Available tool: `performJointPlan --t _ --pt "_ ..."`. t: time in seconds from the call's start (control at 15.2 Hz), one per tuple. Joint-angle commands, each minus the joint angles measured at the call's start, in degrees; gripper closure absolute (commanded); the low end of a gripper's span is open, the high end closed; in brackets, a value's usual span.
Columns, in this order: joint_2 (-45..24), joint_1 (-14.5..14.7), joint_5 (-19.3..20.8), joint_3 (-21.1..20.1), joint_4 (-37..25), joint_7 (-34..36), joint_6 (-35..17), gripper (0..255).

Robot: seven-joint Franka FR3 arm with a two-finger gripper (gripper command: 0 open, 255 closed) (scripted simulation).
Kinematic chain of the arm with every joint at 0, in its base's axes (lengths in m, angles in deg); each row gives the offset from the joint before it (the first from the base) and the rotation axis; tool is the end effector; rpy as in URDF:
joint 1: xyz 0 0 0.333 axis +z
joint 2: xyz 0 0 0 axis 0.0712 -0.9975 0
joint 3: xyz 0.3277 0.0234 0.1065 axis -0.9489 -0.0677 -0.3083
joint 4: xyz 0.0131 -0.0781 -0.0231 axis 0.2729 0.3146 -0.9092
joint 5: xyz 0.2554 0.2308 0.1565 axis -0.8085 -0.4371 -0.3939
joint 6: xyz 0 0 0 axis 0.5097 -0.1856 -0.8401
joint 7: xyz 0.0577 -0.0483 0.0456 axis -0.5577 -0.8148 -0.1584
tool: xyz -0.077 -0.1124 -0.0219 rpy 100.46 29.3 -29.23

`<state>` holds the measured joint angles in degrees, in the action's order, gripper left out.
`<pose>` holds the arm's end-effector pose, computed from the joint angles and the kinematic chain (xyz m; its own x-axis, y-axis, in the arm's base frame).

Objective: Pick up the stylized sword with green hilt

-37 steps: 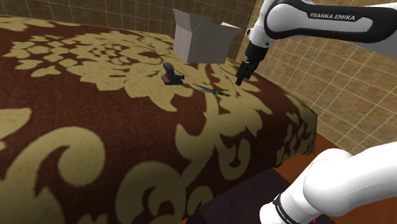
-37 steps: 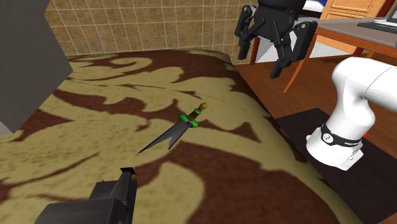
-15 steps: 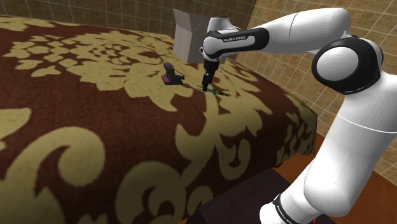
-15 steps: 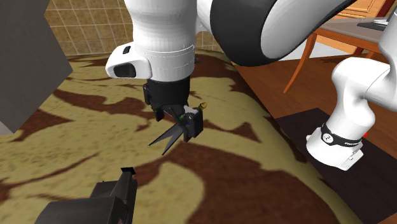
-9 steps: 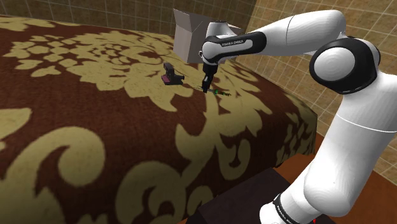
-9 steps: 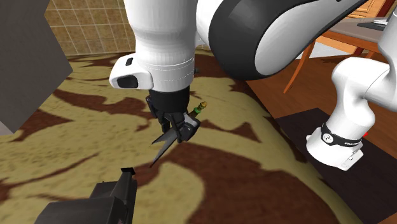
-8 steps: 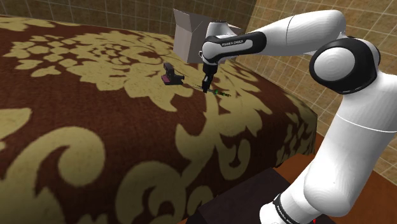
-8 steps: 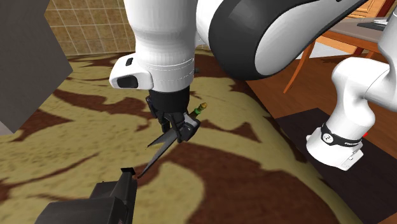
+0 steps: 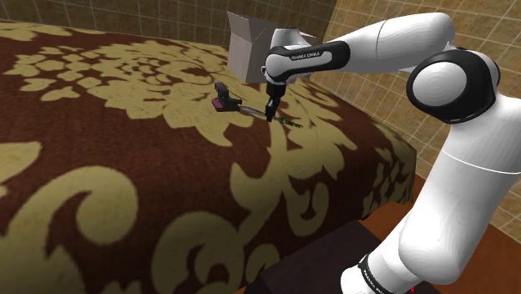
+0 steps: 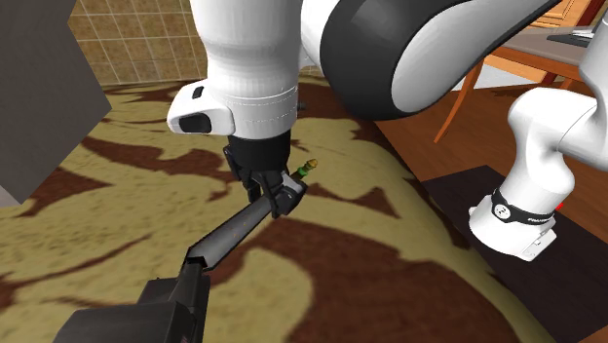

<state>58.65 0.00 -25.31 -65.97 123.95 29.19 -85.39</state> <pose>0.6202 -0.0363 0.4405 0.8436 0.5332 -0.0627 0.5367 -0.8343 0.1262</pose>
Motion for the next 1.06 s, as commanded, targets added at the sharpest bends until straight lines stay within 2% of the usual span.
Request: performJointPlan --t 0.0,0.86,0.99 --pt "0.3 0.1 0.0 0.0 -0.7 -0.1 1.1 255" --pt "1.6 0.1 -0.2 0.0 -8.9 -1.2 10.5 255" --pt "1.7 0.1 -0.3 0.0 -9.0 -1.2 10.7 255"
